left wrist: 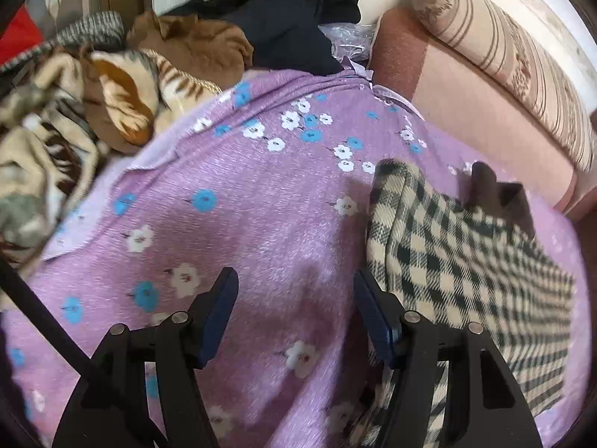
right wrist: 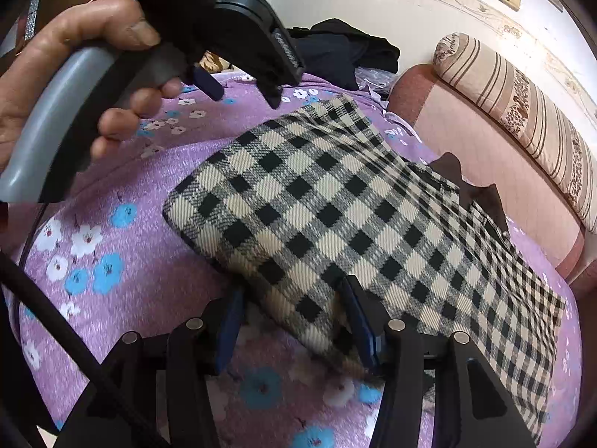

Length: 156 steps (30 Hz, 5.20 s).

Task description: Fold large clothes

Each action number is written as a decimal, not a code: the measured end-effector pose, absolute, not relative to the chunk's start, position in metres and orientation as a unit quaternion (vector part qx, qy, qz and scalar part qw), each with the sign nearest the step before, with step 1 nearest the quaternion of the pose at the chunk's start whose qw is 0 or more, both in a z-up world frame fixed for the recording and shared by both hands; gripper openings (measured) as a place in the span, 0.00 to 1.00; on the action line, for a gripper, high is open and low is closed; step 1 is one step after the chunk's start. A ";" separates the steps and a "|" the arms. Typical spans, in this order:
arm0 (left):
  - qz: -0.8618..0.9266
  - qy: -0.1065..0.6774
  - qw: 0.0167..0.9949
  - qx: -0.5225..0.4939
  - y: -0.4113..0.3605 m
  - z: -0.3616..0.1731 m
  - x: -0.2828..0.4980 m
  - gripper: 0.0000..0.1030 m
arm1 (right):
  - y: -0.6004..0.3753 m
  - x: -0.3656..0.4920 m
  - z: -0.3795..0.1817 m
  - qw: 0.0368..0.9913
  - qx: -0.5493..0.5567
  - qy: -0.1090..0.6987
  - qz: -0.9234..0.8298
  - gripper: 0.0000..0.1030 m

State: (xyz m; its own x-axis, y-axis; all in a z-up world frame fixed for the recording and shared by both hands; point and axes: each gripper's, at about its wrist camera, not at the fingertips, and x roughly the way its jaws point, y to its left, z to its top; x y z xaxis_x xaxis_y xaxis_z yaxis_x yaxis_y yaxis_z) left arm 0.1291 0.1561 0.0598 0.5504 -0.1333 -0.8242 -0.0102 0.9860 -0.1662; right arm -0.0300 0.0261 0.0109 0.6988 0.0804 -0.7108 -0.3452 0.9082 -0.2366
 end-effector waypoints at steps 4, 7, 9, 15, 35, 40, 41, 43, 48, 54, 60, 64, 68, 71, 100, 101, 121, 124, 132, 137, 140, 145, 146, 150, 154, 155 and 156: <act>-0.077 0.484 0.866 -0.102 0.153 0.053 0.140 0.62 | 0.035 -0.026 0.010 0.903 -0.191 0.366 0.118 0.54; -0.103 0.485 0.861 -0.112 0.146 0.051 0.147 0.69 | 0.042 -0.021 0.010 0.903 -0.197 0.364 0.118 0.54; -0.126 0.486 0.855 -0.129 0.143 0.047 0.154 0.70 | 0.047 -0.017 0.010 0.902 -0.202 0.364 0.118 0.54; -0.159 0.506 0.831 -0.168 0.138 0.030 0.182 0.71 | 0.060 -0.008 0.009 0.900 -0.219 0.360 0.112 0.56; -0.232 0.515 0.808 -0.168 0.109 0.037 0.195 0.09 | 0.073 -0.006 0.017 0.907 -0.237 0.329 0.113 0.09; -0.218 0.501 0.823 -0.154 0.101 0.062 0.183 0.09 | 0.055 -0.019 0.038 0.922 -0.197 0.312 0.118 0.08; -0.216 0.499 0.826 -0.152 0.099 0.067 0.181 0.09 | 0.052 -0.021 0.041 0.924 -0.192 0.310 0.119 0.08; -0.217 0.495 0.827 -0.155 0.092 0.077 0.181 0.09 | 0.041 -0.024 0.050 0.928 -0.176 0.305 0.118 0.08; -0.228 0.491 0.827 -0.152 0.061 0.103 0.186 0.08 | 0.009 -0.031 0.076 0.941 -0.143 0.288 0.101 0.07; -0.252 0.485 0.831 -0.106 -0.012 0.131 0.177 0.08 | -0.040 -0.039 0.095 0.950 -0.105 0.283 0.076 0.07; -0.269 0.495 0.823 -0.063 -0.088 0.134 0.167 0.08 | -0.091 -0.051 0.099 0.953 -0.078 0.290 0.047 0.06; -0.280 0.499 0.819 -0.033 -0.137 0.135 0.158 0.08 | -0.129 -0.060 0.100 0.953 -0.064 0.295 0.023 0.06; -0.290 0.500 0.816 0.008 -0.192 0.134 0.146 0.08 | -0.169 -0.067 0.099 0.952 -0.031 0.304 0.003 0.06; -0.295 0.503 0.812 0.032 -0.228 0.128 0.138 0.08 | -0.198 -0.073 0.096 0.949 -0.002 0.313 -0.014 0.06; -0.333 0.490 0.805 0.031 -0.243 0.114 0.086 0.57 | -0.330 -0.106 0.067 0.896 0.238 0.374 -0.036 0.32; -0.322 0.484 0.813 0.033 -0.226 0.115 0.079 0.57 | -0.334 -0.109 0.071 0.897 0.248 0.363 -0.034 0.32; -0.280 0.411 0.859 0.120 -0.140 0.087 -0.029 0.60 | -0.387 0.044 0.035 0.845 0.354 0.400 0.037 0.23; -0.272 0.398 0.867 0.123 -0.133 0.089 -0.035 0.60 | -0.389 0.047 0.035 0.847 0.350 0.398 0.037 0.11; -0.267 0.384 0.874 0.132 -0.108 0.086 -0.051 0.71 | -0.403 0.018 0.074 0.873 0.337 0.353 -0.004 0.09; -0.268 0.385 0.871 0.146 -0.108 0.075 -0.060 0.71 | -0.412 0.009 0.068 0.867 0.340 0.362 -0.037 0.09; -0.266 0.378 0.872 0.159 -0.112 0.071 -0.064 0.71 | -0.416 0.006 0.057 0.863 0.330 0.378 -0.059 0.09; -0.251 0.367 0.877 0.183 -0.125 0.064 -0.060 0.71 | -0.416 0.007 0.037 0.854 0.319 0.406 -0.069 0.09; -0.253 0.367 0.875 0.188 -0.128 0.062 -0.059 0.71 | -0.415 0.007 0.036 0.854 0.315 0.407 -0.070 0.09; -0.266 0.366 0.871 0.191 -0.131 0.060 -0.065 0.71 | -0.415 0.006 0.038 0.856 0.316 0.405 -0.064 0.10; -0.271 0.360 0.869 0.206 -0.138 0.055 -0.073 0.71 | -0.416 0.004 0.035 0.854 0.322 0.404 -0.060 0.12; -0.264 0.356 0.870 0.217 -0.143 0.053 -0.072 0.71 | -0.415 0.004 0.035 0.855 0.321 0.403 -0.060 0.13; -0.255 0.354 0.871 0.226 -0.146 0.051 -0.070 0.71 | -0.415 0.003 0.035 0.856 0.320 0.403 -0.059 0.14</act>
